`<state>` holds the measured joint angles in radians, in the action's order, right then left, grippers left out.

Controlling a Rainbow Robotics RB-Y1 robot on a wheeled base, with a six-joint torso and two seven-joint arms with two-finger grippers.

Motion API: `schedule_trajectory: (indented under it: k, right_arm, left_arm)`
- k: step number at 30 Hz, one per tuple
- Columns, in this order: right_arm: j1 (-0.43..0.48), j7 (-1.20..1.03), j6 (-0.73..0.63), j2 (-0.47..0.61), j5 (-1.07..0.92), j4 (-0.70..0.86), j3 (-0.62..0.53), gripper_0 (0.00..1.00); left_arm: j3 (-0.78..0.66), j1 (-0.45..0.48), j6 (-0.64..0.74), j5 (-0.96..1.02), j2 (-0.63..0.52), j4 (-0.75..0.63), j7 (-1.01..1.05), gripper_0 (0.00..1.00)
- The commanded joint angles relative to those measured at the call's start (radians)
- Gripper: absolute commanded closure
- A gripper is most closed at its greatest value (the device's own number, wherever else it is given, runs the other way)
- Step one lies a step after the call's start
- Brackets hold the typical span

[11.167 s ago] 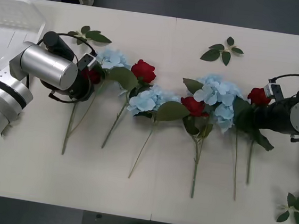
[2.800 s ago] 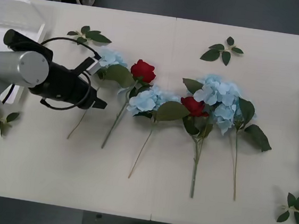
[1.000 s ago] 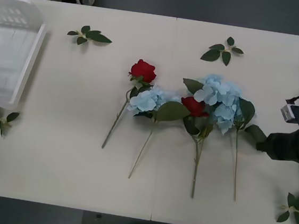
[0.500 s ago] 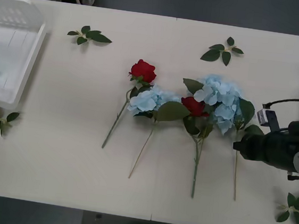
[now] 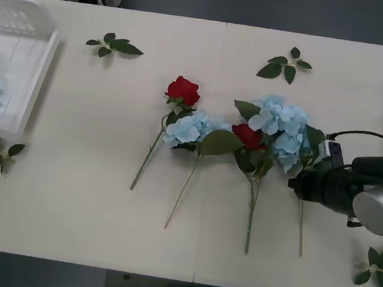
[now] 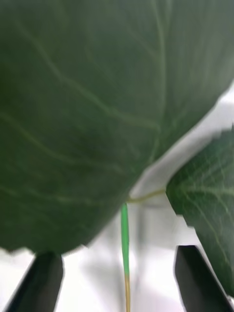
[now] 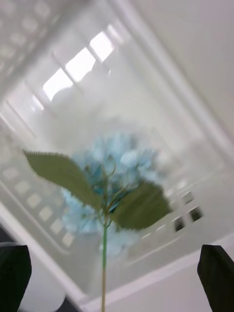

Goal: Put the red flowers into the right box and the blue flowers into the left box

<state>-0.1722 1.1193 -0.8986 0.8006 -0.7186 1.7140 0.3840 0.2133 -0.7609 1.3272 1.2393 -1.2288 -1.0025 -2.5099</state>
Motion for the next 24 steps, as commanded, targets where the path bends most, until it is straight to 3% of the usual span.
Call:
schedule_trajectory:
  k: [1, 4, 10, 14, 24]
  right_arm:
    - [-0.012, -0.024, 0.017, -0.004, 0.004, 0.001, 0.004, 0.58]
    - [-0.012, -0.019, 0.023, -0.003, 0.004, -0.010, 0.004, 0.71]
    - [-0.013, 0.002, 0.053, -0.006, 0.002, -0.054, 0.006, 0.78]
    - [-0.024, 0.022, 0.070, -0.018, 0.004, -0.102, 0.007, 0.99]
    - [-0.044, 0.074, 0.072, -0.015, -0.001, -0.142, 0.009, 1.00]
  left_arm:
    - [-0.111, 0.005, 0.107, 0.129, 0.034, -0.061, -0.015, 0.00]
    - [-0.150, 0.045, 0.101, 0.235, 0.094, -0.114, -0.012, 0.00]
    - [-0.153, 0.080, 0.001, 0.196, 0.293, -0.166, 0.003, 0.00]
    - [-0.153, 0.080, -0.039, 0.108, 0.423, -0.176, 0.008, 0.00]
    - [-0.066, 0.046, -0.105, -0.144, 0.641, -0.209, 0.039, 0.00]
